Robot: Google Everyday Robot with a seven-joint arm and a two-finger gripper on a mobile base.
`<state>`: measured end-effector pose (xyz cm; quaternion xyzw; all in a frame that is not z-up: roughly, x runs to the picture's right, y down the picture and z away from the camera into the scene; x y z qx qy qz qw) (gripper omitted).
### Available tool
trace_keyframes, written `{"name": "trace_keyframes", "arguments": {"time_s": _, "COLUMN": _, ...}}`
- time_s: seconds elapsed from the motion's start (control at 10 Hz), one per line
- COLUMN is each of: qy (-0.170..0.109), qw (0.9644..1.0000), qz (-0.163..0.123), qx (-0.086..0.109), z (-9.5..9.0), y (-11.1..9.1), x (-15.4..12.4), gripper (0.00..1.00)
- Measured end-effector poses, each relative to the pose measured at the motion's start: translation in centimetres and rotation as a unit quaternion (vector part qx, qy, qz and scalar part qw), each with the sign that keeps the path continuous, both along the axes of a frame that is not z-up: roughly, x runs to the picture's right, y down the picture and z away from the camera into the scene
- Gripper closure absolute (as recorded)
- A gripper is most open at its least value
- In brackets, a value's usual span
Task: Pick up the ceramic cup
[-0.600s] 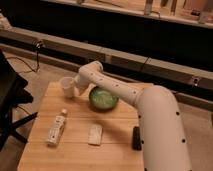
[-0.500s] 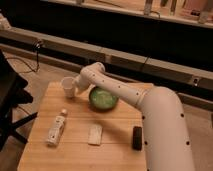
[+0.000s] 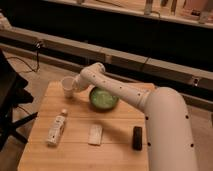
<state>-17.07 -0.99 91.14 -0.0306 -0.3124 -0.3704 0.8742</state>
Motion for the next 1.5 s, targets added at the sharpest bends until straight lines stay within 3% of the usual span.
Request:
{"name": "trace_keyframes", "arguments": {"time_s": 0.5, "qy": -0.011, "qw": 0.9998, "qz": 0.0, "qx": 0.015, "z": -2.3, "y": -1.6, "x": 0.2, "gripper": 1.0}}
{"name": "trace_keyframes", "arguments": {"time_s": 1.5, "qy": -0.013, "qw": 0.9997, "qz": -0.008, "qx": 0.021, "z": -5.8, "y": -4.7, "x": 2.2, "gripper": 1.0}}
